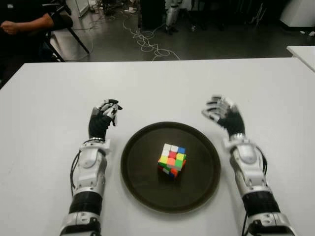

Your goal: Pick up the Rubik's Cube and put it in the plate

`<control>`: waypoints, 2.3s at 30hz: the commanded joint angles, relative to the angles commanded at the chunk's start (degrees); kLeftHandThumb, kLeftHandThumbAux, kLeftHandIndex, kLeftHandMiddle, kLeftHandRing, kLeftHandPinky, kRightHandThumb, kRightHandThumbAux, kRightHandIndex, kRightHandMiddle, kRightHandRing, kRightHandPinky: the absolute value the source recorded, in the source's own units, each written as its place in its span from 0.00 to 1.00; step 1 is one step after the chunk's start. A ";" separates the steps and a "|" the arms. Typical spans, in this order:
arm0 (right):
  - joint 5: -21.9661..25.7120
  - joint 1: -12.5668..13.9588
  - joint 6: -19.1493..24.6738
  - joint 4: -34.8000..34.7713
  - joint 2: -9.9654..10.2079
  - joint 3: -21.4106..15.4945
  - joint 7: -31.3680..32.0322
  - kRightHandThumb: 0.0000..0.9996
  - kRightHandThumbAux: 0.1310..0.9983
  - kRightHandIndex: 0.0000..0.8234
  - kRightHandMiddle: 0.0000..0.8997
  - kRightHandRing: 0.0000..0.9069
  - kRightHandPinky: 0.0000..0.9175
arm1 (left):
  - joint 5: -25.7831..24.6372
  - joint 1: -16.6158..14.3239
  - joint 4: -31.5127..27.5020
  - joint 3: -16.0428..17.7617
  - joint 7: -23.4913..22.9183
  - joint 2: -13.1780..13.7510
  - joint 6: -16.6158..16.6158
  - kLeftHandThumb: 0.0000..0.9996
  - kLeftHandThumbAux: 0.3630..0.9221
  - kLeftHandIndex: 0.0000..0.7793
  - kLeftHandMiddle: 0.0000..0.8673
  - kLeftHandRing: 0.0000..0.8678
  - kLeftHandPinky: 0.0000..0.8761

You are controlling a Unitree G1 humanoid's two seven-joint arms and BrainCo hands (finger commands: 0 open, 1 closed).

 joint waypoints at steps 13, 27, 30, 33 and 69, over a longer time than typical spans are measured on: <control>-5.60 -2.92 -10.94 11.59 -2.69 0.36 -3.05 0.09 0.79 0.31 0.39 0.41 0.44 | 0.00 0.45 -0.99 -0.28 0.03 -0.22 0.16 0.86 0.53 0.54 0.62 0.91 0.92; -6.04 -3.42 -9.50 11.50 -2.89 0.57 -3.80 0.05 0.77 0.30 0.39 0.41 0.44 | -0.44 0.25 -0.48 0.04 -0.36 -0.04 -0.10 0.86 0.53 0.54 0.61 0.91 0.92; -6.18 -3.50 -9.15 11.41 -2.92 0.58 -4.03 0.05 0.77 0.31 0.38 0.41 0.44 | -0.39 0.28 -0.54 0.01 -0.37 0.04 0.11 0.86 0.53 0.54 0.61 0.91 0.92; -6.39 -3.54 -8.74 11.21 -2.98 0.63 -4.18 0.05 0.77 0.30 0.38 0.40 0.43 | -0.52 0.34 -0.98 -0.01 -0.34 0.09 0.91 0.86 0.53 0.54 0.61 0.91 0.92; -2.66 -3.69 -8.34 10.78 -2.43 -0.98 -3.23 0.03 0.77 0.31 0.40 0.42 0.43 | -1.38 -0.48 1.07 0.65 -0.82 -0.39 -0.45 0.86 0.54 0.53 0.62 0.93 0.92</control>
